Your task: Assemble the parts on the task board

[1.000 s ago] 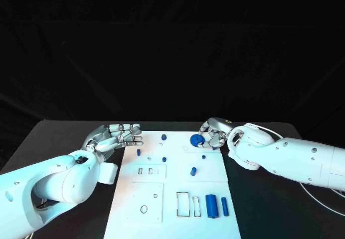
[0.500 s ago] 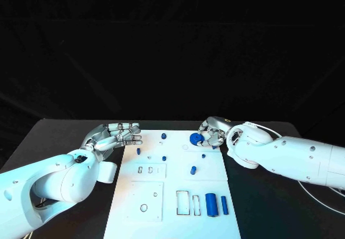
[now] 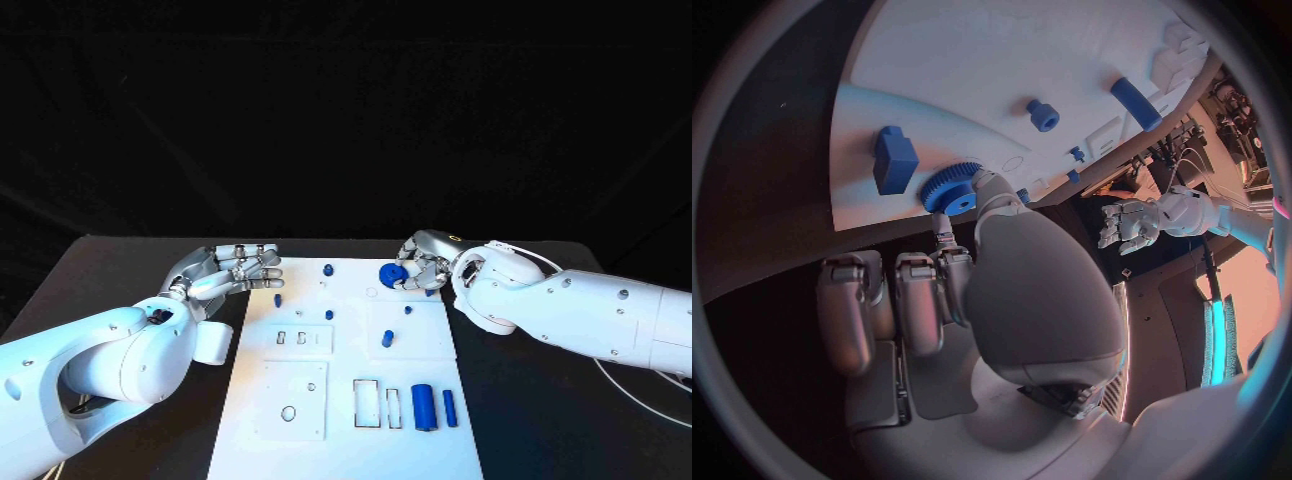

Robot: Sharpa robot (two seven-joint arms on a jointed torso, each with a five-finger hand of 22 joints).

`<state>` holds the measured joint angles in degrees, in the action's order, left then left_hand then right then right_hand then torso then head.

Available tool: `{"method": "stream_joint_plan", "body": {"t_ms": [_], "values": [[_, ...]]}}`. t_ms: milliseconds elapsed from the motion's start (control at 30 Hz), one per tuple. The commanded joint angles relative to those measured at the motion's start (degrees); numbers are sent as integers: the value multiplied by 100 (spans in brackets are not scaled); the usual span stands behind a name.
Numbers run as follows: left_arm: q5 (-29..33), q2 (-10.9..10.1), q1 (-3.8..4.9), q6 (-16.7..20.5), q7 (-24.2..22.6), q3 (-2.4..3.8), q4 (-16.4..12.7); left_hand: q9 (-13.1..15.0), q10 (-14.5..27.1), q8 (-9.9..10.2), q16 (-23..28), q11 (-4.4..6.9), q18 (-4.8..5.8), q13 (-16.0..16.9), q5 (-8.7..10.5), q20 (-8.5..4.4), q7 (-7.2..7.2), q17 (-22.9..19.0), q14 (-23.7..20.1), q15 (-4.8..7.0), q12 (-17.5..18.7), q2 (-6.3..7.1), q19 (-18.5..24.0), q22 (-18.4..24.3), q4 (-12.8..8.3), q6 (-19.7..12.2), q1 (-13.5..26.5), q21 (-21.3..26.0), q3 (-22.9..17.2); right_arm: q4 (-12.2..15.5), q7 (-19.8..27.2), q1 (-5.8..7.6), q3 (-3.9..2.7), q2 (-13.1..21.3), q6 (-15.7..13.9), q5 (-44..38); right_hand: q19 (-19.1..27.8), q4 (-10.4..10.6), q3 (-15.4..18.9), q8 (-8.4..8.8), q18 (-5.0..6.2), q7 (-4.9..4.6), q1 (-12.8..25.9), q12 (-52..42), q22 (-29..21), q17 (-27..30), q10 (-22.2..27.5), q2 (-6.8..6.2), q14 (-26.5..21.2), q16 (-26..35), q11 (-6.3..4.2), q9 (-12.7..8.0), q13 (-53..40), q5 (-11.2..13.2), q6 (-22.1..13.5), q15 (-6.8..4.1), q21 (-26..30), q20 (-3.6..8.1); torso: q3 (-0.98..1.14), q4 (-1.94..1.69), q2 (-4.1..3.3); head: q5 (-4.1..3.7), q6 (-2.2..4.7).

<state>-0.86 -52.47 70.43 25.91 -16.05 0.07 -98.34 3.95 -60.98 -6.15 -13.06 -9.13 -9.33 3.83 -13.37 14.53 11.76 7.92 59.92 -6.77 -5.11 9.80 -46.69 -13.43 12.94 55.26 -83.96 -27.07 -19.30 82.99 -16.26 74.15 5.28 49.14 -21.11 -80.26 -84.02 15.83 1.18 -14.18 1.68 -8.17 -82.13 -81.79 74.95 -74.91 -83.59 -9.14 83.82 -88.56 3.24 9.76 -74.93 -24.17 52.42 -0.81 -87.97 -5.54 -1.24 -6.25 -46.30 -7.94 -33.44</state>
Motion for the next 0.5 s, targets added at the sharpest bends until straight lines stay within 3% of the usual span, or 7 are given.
{"method": "stream_joint_plan", "body": {"t_ms": [33, 500], "values": [[-18, 1, 2, -100, -3, 3, -19, -7, 21, 26, 20, -17, -96, -1, 20, 6, 32, 8, -10, -21, 12, -9, 42, -5, -23, -1, 15, -26, -1, -4, -60, -6, 4, -15, -7, -102, -428, 11, -5, -30, -106, 7, 11, -41, 1296, -1246, -67, 53, 557, -32, 10, 4, -683, -26, 43, 20, -44, -18, 3, 6, 2, 2, -7], [-18, -14, 3, -99, 12, 3, -15, -7, 21, 26, 20, -17, -96, -1, 20, 6, 32, 8, -10, -21, 12, -9, 42, -5, -23, -1, 15, -26, -1, 13, -79, -6, 3, -36, -54, -142, -444, 76, 91, -56, -112, 24, 335, -87, 1319, -1277, -87, 104, 563, -46, 1, -4, -737, -67, 85, 14, -58, -12, 2, 4, 3, 7, -12]]}}
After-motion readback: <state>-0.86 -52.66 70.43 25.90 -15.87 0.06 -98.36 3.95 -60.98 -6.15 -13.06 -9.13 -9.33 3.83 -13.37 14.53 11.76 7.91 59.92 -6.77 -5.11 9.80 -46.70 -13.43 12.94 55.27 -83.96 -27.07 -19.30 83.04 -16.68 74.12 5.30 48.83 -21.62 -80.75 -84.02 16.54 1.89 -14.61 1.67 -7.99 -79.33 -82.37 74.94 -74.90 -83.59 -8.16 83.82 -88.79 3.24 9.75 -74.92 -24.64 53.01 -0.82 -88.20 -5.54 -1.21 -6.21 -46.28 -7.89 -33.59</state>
